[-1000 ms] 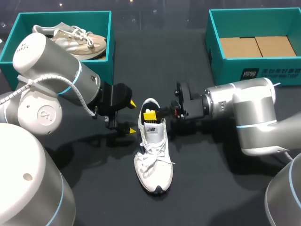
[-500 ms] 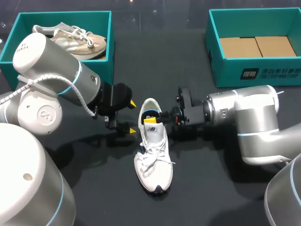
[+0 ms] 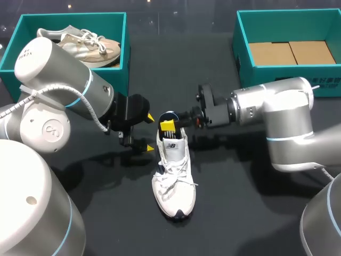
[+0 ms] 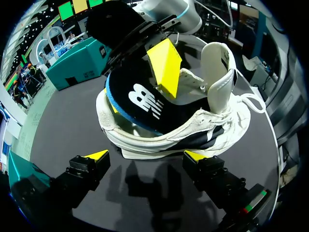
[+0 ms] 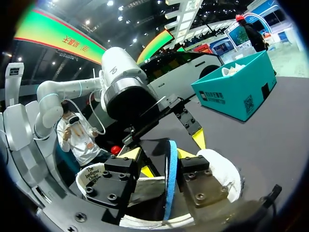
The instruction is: Take the shoe out of the shoebox, open the shoe tongue, remove and reinsert the insole, then place the shoe into the shoebox
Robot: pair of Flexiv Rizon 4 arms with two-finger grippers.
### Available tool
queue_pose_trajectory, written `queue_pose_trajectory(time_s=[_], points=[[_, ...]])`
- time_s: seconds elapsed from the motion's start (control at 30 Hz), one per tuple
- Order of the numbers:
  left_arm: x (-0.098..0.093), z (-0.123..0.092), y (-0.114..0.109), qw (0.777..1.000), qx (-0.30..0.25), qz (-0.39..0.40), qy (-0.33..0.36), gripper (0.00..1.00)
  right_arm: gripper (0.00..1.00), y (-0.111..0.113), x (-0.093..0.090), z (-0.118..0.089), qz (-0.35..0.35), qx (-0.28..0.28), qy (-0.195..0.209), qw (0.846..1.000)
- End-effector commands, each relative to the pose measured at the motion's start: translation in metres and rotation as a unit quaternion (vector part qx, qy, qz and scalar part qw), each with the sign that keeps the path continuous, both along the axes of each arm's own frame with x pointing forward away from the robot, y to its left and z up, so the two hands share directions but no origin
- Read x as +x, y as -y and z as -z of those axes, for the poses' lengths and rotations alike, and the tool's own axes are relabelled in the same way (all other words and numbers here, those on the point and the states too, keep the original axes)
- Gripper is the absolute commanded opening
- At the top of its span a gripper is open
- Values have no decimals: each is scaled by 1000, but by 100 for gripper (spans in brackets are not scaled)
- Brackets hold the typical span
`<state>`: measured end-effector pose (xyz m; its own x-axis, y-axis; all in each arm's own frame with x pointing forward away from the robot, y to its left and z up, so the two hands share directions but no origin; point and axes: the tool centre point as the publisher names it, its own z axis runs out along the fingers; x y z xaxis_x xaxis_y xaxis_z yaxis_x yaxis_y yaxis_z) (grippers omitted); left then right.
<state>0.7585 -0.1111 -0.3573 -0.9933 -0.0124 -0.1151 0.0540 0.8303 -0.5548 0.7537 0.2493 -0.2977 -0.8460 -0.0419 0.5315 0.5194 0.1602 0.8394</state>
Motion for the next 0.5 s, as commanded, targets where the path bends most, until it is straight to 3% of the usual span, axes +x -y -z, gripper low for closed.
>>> queue_pose_trajectory(time_s=[0.03, 0.13, 0.5], points=[[-1, 1, -1, 1000, -1, 0, 1, 100, 24, -3, 6, 10, 5, -7, -12, 1000], [-1, 1, -1, 1000, -1, 0, 1, 100, 0, -2, 8, 17, 33, -40, -36, 998], [-1, 1, -1, 1000, -1, 0, 1, 100, 0, 2, -14, 29, 69, -102, -76, 989]])
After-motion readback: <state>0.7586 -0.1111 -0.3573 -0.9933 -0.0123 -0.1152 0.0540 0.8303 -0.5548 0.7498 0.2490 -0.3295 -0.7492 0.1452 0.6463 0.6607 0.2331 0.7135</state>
